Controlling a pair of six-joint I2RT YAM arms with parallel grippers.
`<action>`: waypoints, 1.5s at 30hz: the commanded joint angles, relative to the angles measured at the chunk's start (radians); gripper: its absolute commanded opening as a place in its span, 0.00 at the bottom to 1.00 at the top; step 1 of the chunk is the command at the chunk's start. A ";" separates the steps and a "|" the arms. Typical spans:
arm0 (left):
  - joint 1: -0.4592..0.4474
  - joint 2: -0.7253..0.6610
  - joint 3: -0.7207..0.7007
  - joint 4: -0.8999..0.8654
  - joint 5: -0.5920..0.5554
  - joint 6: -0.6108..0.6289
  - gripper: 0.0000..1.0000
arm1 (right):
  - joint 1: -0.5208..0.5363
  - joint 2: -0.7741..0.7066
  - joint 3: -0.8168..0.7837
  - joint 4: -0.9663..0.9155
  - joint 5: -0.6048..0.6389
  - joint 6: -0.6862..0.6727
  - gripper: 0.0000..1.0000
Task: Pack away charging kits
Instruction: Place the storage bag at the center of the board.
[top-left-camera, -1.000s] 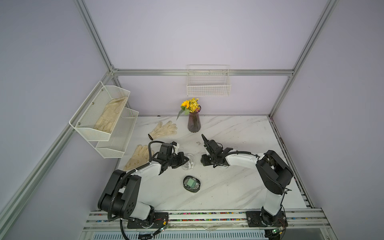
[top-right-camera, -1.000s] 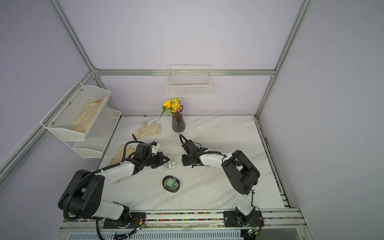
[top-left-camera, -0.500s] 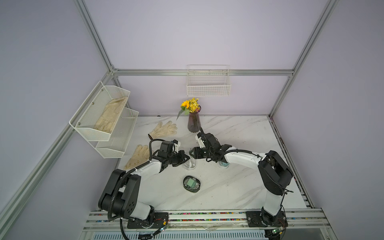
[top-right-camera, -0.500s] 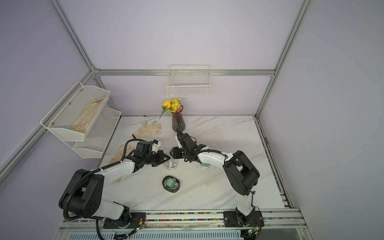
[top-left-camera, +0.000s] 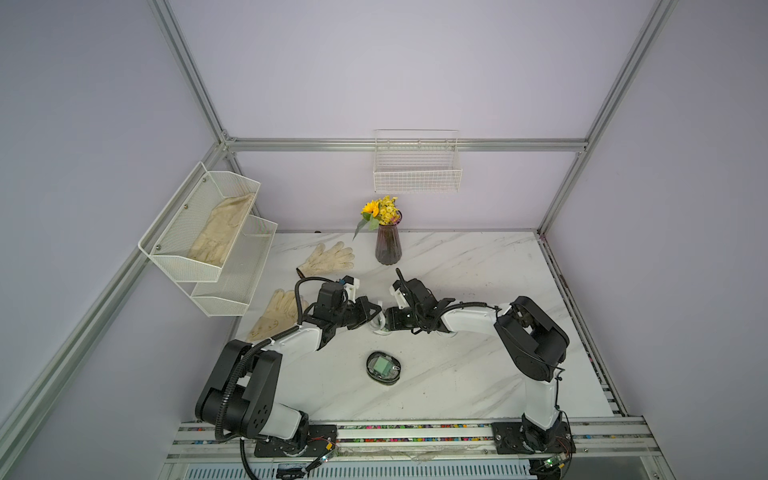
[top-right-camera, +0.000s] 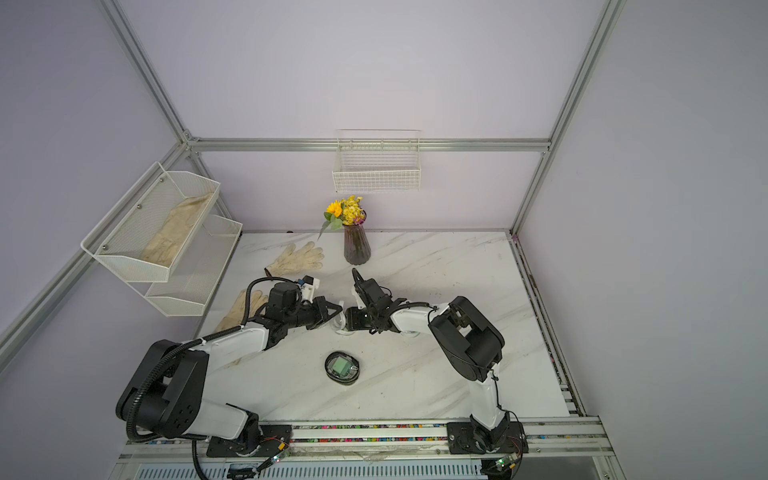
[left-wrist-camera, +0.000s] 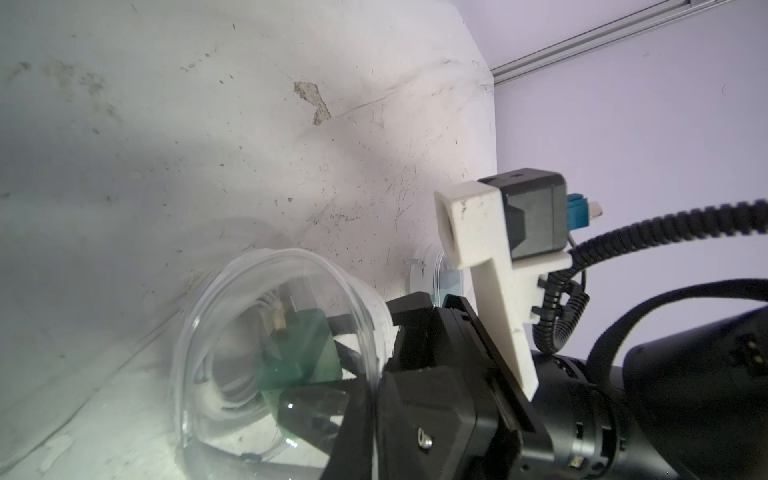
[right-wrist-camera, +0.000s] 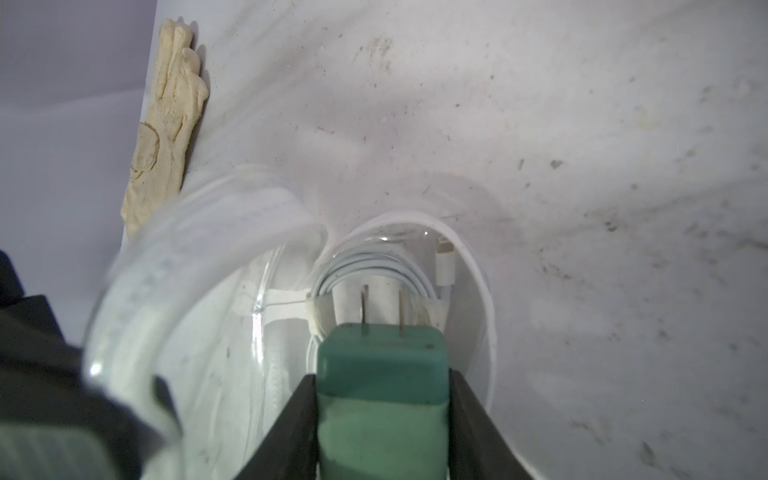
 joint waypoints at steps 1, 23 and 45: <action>0.004 -0.009 -0.050 0.104 0.041 -0.023 0.00 | 0.011 0.011 0.022 0.049 -0.026 0.012 0.38; 0.006 -0.015 -0.073 0.081 0.012 -0.008 0.00 | 0.028 0.048 0.121 -0.060 0.033 -0.013 0.40; -0.023 0.061 0.041 -0.014 0.002 0.083 0.03 | 0.031 -0.137 0.098 -0.133 0.085 -0.084 0.69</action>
